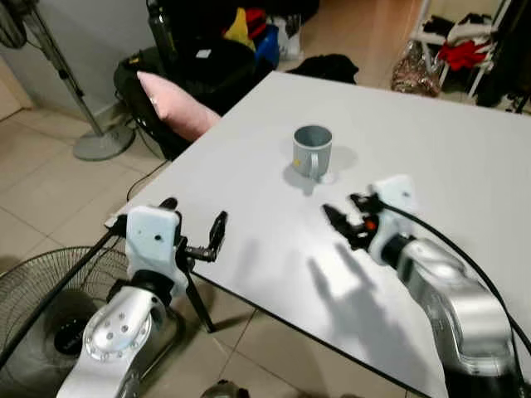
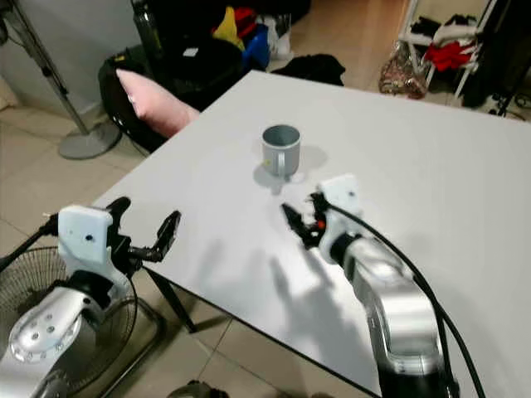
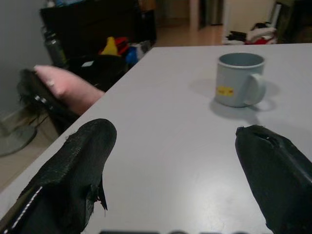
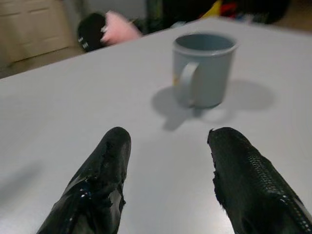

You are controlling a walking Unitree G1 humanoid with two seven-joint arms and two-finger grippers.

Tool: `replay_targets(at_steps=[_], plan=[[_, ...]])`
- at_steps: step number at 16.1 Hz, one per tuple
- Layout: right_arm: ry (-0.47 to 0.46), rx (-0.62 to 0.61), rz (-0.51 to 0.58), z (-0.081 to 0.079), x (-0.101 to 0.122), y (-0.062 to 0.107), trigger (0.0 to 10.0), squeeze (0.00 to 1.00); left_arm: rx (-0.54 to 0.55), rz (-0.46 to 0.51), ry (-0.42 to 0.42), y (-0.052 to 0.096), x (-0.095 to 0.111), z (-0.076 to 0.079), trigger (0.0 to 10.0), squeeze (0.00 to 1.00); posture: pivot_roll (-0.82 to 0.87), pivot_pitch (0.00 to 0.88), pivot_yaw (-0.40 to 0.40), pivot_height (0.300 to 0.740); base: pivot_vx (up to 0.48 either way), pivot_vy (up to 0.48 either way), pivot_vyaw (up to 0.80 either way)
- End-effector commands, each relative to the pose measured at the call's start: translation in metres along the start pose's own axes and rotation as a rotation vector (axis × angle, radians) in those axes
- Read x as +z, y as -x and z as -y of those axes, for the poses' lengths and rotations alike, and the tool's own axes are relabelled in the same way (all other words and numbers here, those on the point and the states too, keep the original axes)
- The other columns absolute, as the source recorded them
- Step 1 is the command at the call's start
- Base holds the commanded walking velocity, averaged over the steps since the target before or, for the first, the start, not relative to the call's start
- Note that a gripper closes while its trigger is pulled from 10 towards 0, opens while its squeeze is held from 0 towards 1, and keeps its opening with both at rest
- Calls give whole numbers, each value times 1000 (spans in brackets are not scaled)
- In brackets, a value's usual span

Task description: Setting the table

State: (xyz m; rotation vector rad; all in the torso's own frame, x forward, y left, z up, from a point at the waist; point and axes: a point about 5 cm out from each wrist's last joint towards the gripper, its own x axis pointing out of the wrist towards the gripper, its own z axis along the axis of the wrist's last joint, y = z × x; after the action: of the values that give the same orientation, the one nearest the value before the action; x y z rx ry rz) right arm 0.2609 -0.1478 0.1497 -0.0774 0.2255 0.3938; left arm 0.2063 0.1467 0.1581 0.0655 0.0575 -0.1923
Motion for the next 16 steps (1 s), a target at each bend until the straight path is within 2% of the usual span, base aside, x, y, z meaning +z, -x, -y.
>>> replay_targets(at_steps=[1, 5, 6, 8, 14, 16], plan=[[19, -19, 34, -3, 6, 3, 10000, 0, 23, -2, -17, 2, 0, -2, 10000, 0, -36, 0, 93, 740, 0, 0, 0], [-13, -41, 27, -8, -1, 12, 10000, 0, 85, -3, -103, 4, -8, -8, 10000, 0, -39, 0, 79, 740, 0, 0, 0], [-47, -85, 15, -4, -6, 14, 10000, 0, 74, -5, -111, 3, -9, -8, 10000, 0, -41, 0, 82, 740, 0, 0, 0], [-28, -195, 0, 4, -13, 16, 10000, 0, 60, 3, -106, 2, -9, -6, 10000, 0, -50, 0, 90, 740, 0, 0, 0], [-15, -144, 24, -1, -8, 12, 10000, 0, 46, 10, -107, -1, -10, -1, 10000, 0, -54, 0, 90, 740, 0, 0, 0], [-28, -146, 19, -3, -9, 11, 10000, 0, 49, 12, -105, 0, -10, -1, 10000, 0, -50, 0, 87, 740, -289, 0, 0]])
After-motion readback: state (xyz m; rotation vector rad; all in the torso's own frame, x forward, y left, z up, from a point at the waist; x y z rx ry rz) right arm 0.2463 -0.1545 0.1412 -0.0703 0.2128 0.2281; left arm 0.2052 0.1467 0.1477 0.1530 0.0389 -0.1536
